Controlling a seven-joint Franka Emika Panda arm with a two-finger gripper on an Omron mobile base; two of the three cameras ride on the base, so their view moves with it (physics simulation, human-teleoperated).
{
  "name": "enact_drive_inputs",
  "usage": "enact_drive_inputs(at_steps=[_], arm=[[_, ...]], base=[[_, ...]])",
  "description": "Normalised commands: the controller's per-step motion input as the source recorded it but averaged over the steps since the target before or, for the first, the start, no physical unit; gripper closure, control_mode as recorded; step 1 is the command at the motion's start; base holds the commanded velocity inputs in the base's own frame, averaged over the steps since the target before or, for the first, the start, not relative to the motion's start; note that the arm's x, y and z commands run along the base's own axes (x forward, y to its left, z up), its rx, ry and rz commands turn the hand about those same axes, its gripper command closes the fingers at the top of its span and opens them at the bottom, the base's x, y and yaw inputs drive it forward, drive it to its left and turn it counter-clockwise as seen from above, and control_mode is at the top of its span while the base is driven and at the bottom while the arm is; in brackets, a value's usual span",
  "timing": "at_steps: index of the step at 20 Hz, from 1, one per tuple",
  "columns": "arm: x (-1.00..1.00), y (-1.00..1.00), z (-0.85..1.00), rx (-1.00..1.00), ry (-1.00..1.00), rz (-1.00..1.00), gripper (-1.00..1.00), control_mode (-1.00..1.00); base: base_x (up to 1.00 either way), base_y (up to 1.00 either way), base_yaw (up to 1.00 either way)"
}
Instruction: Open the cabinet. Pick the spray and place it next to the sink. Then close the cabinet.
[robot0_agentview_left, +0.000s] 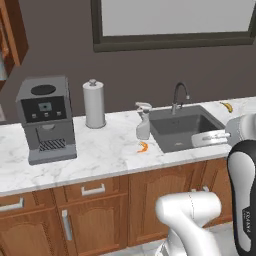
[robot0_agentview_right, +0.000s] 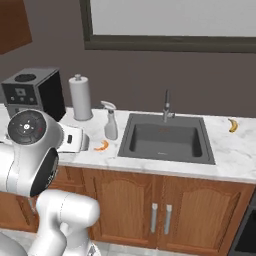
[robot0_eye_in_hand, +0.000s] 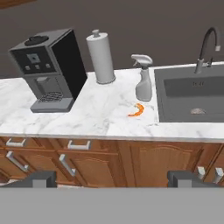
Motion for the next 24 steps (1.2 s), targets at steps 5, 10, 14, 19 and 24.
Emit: enact_drive_inputs(at_steps=[5,10,14,19,24], arm=[[0.00,0.00,0.00,0.00,0.00,0.00,-1.00,1.00],[0.00,0.00,0.00,0.00,0.00,0.00,-1.00,1.00],[0.00,0.00,0.00,0.00,0.00,0.00,-1.00,1.00],[0.00,0.00,0.00,0.00,0.00,0.00,-1.00,1.00],[0.00,0.00,0.00,0.00,0.00,0.00,-1.00,1.00]], base=[[-0.68,0.35,0.13],[-0.26,0.85,0.11],[-0.02,0.93,0.11],[0.00,0.93,0.10],[0.14,0.94,0.04]])
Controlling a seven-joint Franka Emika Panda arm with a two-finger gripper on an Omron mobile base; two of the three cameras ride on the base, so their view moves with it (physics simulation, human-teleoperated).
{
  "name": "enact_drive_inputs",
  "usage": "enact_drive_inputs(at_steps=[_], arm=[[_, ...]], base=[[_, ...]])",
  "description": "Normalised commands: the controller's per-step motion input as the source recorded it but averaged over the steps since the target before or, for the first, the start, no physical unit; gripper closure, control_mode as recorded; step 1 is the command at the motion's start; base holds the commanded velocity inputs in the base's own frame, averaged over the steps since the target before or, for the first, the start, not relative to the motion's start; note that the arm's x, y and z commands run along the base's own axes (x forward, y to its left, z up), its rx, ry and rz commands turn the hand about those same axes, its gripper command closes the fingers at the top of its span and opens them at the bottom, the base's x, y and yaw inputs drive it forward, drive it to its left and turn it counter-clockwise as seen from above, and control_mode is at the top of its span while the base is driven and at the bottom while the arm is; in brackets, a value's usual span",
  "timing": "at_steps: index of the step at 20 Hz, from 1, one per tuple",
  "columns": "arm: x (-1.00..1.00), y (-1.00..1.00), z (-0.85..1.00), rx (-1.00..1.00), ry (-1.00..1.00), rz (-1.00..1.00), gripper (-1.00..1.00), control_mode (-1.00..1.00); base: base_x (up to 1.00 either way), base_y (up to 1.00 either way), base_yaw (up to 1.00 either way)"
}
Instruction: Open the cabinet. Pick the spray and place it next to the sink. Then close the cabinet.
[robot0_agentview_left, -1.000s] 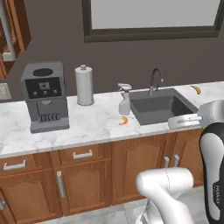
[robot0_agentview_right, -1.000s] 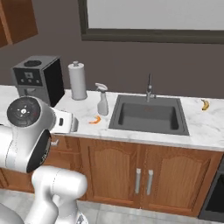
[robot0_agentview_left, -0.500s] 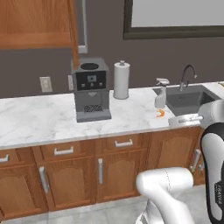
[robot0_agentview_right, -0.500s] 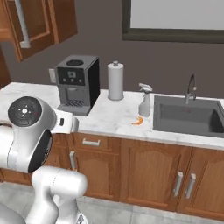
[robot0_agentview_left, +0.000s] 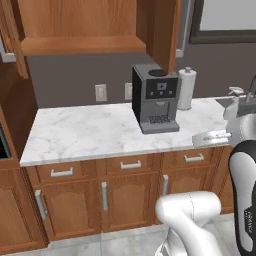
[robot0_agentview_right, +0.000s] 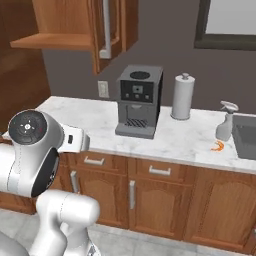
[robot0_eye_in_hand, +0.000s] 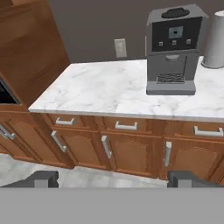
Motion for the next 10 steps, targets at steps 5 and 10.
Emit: enact_drive_inputs(at_steps=[5,10], arm=[[0.00,0.00,0.00,0.00,0.00,0.00,-1.00,1.00],[0.00,0.00,0.00,0.00,0.00,0.00,-1.00,1.00]], base=[[0.28,0.84,0.00],[0.49,0.60,0.00]])
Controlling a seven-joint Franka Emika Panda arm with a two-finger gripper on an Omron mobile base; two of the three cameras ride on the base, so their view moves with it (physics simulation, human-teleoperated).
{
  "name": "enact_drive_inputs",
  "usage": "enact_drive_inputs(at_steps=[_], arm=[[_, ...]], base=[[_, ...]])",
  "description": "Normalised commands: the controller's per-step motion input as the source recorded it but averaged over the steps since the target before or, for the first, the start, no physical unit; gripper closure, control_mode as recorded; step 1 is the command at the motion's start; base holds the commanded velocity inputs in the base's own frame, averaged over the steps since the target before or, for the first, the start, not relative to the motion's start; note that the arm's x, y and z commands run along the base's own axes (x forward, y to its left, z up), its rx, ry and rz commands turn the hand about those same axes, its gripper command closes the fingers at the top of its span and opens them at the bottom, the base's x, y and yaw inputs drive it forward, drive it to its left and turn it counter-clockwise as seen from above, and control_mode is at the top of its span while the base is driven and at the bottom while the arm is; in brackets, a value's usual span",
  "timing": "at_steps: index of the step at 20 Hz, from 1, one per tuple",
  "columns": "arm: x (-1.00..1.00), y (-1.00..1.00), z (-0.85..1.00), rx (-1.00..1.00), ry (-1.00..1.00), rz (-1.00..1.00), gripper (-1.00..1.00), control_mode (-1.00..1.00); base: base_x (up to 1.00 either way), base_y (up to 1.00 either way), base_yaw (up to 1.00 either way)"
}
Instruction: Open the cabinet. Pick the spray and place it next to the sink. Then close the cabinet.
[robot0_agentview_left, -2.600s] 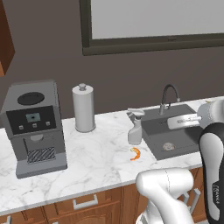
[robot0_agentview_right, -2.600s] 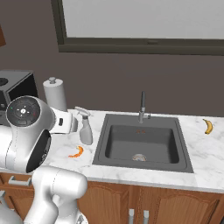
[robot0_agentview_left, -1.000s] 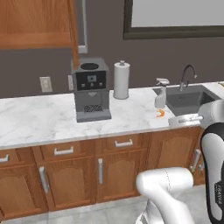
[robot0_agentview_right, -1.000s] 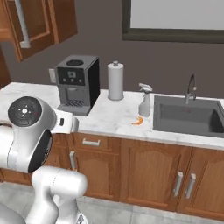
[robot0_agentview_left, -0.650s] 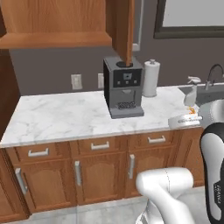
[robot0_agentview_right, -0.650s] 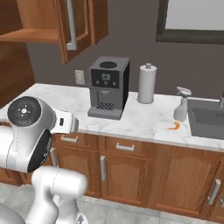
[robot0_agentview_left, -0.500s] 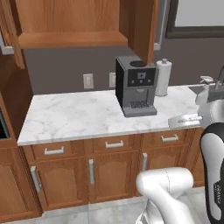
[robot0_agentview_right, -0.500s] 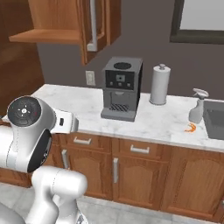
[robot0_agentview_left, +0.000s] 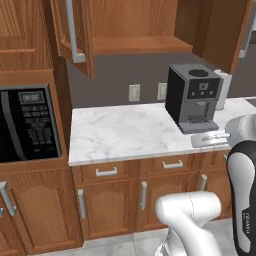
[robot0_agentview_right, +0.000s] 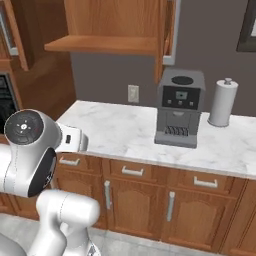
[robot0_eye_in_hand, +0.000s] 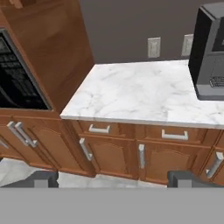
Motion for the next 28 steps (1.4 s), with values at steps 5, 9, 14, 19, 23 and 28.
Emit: enact_drive_inputs(at_steps=[5,9,14,19,23,28], arm=[[0.00,0.00,0.00,0.00,0.00,0.00,-1.00,1.00],[0.00,0.00,0.00,0.00,0.00,0.00,-1.00,1.00],[0.00,0.00,0.00,0.00,0.00,0.00,-1.00,1.00],[0.00,0.00,0.00,0.00,0.00,0.00,-1.00,1.00],[0.00,0.00,0.00,0.00,0.00,0.00,-1.00,1.00],[0.00,0.00,0.00,0.00,0.00,0.00,-1.00,1.00]], base=[[0.73,0.07,0.01],[0.68,0.01,0.12],[0.40,0.04,0.12],[0.23,0.23,0.04],[0.45,0.15,-0.01],[0.41,0.34,-0.03]])
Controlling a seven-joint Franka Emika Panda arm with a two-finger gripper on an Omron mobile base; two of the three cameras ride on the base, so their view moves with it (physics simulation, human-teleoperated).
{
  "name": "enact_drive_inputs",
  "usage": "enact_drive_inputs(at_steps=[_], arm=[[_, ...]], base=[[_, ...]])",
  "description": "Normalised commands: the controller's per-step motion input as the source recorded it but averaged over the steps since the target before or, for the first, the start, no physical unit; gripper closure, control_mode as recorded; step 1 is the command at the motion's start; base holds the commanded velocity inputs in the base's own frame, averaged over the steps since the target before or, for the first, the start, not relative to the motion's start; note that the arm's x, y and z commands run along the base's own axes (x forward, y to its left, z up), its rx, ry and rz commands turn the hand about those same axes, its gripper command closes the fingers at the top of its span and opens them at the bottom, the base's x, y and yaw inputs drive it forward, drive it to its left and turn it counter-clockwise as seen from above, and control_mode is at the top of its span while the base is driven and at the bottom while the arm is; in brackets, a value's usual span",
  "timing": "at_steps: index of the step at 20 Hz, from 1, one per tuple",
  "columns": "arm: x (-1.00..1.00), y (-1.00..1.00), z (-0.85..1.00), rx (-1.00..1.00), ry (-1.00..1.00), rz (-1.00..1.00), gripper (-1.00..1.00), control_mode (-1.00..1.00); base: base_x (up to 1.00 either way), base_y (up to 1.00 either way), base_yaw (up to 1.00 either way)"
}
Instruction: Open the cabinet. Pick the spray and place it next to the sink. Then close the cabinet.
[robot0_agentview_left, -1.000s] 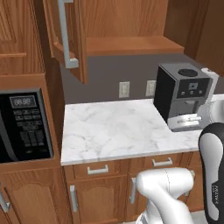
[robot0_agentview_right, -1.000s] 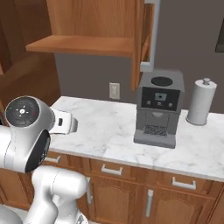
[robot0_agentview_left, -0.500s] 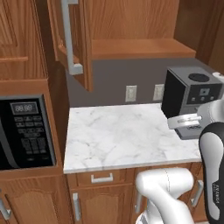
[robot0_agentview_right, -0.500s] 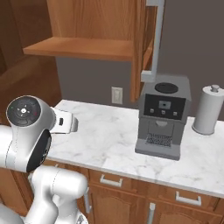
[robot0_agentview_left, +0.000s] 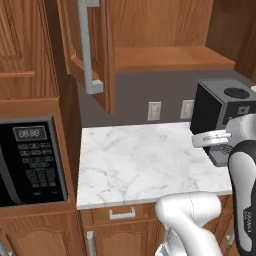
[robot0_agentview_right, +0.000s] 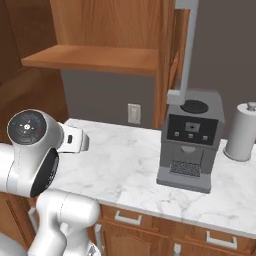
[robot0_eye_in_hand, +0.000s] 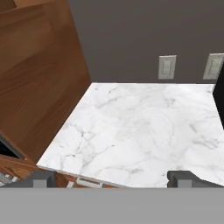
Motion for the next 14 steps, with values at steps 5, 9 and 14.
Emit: enact_drive_inputs(at_steps=[5,9,14], arm=[[0.00,0.00,0.00,0.00,0.00,0.00,-1.00,1.00],[0.00,0.00,0.00,0.00,0.00,0.00,-1.00,1.00],[0.00,0.00,0.00,0.00,0.00,0.00,-1.00,1.00]], base=[[0.39,0.29,-0.01],[0.31,0.24,0.00],[0.43,0.11,0.00]])
